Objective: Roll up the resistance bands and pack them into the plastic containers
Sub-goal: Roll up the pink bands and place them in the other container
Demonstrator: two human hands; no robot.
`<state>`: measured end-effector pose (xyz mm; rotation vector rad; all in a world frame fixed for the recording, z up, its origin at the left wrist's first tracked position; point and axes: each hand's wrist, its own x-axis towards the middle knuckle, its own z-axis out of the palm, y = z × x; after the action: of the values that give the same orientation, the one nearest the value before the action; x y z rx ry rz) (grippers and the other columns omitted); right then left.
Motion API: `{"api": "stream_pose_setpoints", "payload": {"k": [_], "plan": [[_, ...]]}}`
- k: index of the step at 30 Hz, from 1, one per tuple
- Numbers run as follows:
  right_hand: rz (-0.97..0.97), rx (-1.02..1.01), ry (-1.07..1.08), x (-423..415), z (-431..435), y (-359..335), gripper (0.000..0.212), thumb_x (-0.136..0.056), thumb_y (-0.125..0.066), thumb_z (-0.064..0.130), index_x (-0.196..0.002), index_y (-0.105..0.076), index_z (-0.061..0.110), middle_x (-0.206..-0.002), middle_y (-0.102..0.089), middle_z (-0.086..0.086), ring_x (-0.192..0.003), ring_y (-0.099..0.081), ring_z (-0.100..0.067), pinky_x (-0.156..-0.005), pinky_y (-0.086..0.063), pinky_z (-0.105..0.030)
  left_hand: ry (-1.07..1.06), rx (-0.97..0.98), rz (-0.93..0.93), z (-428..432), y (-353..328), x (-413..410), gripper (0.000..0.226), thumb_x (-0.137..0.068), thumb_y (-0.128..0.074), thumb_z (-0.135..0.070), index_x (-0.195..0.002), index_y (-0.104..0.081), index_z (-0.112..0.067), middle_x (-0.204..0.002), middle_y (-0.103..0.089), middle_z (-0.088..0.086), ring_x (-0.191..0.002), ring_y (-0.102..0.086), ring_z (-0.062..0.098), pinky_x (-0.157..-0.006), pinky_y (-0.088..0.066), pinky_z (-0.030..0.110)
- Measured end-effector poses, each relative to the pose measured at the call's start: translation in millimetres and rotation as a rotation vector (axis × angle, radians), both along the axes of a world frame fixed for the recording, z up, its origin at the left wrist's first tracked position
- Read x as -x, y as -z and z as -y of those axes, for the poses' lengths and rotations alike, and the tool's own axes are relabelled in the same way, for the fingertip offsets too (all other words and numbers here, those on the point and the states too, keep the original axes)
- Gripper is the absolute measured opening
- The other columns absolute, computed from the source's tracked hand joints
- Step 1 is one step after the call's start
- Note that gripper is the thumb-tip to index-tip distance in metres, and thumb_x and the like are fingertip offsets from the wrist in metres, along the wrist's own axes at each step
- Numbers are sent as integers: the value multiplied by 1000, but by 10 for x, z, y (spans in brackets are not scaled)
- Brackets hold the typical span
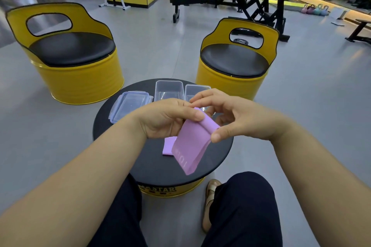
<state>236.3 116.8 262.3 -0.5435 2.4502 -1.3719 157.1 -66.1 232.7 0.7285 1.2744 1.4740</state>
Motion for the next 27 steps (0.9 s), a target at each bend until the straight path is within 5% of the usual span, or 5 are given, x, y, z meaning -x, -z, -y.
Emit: {"api": "stream_pose_setpoints", "payload": {"k": [6, 11, 16, 27], "plan": [[-33, 52, 21, -23, 3, 27, 50, -56, -79, 35, -104, -64, 34, -117, -52, 24, -110, -53, -27, -87, -52, -45, 25, -43, 33, -2, 44, -36, 37, -57, -84, -35, -81, -76, -9, -80, -72, 5, -72, -69, 15, -63, -54, 23], [3, 229, 79, -43, -35, 94, 50, -52, -78, 28, -101, -66, 27, -99, -63, 13, -94, -58, -18, -79, -52, -29, -27, 15, 10, 0, 110, -50, 31, -57, -84, -24, -82, -75, -8, -82, -72, 6, -74, -68, 16, -67, -56, 25], [116, 379, 30, -38, -70, 183, 68, -46, -88, 47, -107, -67, 24, -105, -67, 0, -100, -61, -18, -82, -51, -28, -158, 108, -111, -45, 116, -86, 11, -69, -67, -12, -77, -70, -5, -77, -70, 0, -74, -66, 12, -70, -55, 23], [120, 276, 3, -45, -199, 114, 61, -41, -91, 34, -98, -71, 33, -100, -68, 0, -96, -61, -21, -81, -54, -30, -157, 115, -141, -73, 96, -136, 13, -67, -78, -7, -78, -72, -10, -80, -69, 5, -74, -67, 16, -72, -57, 26]]}}
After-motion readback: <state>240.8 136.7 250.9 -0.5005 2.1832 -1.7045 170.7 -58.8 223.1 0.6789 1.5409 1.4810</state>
